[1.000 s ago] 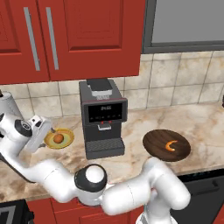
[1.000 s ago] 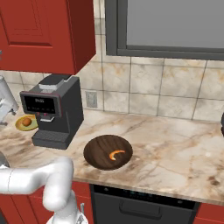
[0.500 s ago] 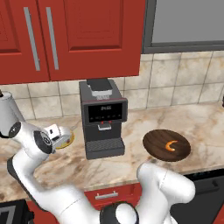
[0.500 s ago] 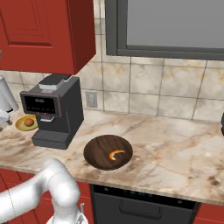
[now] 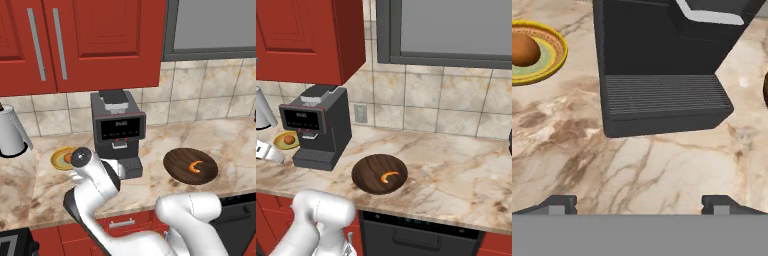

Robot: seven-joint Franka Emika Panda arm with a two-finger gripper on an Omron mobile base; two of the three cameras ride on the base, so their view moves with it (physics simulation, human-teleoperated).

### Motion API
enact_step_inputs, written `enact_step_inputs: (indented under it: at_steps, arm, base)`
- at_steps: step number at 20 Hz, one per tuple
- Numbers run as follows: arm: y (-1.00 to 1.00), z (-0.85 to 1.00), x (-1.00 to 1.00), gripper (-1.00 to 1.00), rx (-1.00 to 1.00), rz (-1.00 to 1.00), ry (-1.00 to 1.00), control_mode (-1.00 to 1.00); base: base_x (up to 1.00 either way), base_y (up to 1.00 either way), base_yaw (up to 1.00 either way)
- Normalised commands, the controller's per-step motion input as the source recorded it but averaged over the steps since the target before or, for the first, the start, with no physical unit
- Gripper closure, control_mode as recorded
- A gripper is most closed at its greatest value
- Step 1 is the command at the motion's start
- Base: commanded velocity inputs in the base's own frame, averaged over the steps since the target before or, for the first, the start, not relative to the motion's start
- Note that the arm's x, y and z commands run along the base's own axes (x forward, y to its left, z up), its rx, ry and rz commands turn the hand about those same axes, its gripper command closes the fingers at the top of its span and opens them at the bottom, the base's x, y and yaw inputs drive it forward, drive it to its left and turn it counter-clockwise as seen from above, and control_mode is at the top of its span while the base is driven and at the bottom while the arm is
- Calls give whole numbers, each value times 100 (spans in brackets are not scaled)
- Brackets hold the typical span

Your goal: Remove the tangerine from the bowl and place it on the small plate. Then place the bowl with only the shrimp in the microwave, close the door, and press the start button to microwave the shrimp.

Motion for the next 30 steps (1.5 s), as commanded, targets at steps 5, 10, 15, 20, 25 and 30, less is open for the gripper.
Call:
enact_step_inputs:
  at_steps: [5, 10, 15, 20, 25, 30]
  arm:
    - [-100, 30, -84, -100, 34, -20, -11, -100]
    - [-100, 44, -62, -100, 31, -20, -11, -100]
    - [-100, 76, -11, -100, 24, -7, -17, -100]
    - [-100, 67, -1, -100, 23, -2, -11, -100]
    - [-100, 2, -35, -100, 35, -8, -10, -100]
    - [-100, -13, -28, -100, 37, -9, -2, -100]
  base:
    - [0, 0, 0]
    - [0, 0, 0]
    - [0, 0, 0]
    - [0, 0, 0]
    - [0, 0, 0]
    - [0, 0, 0]
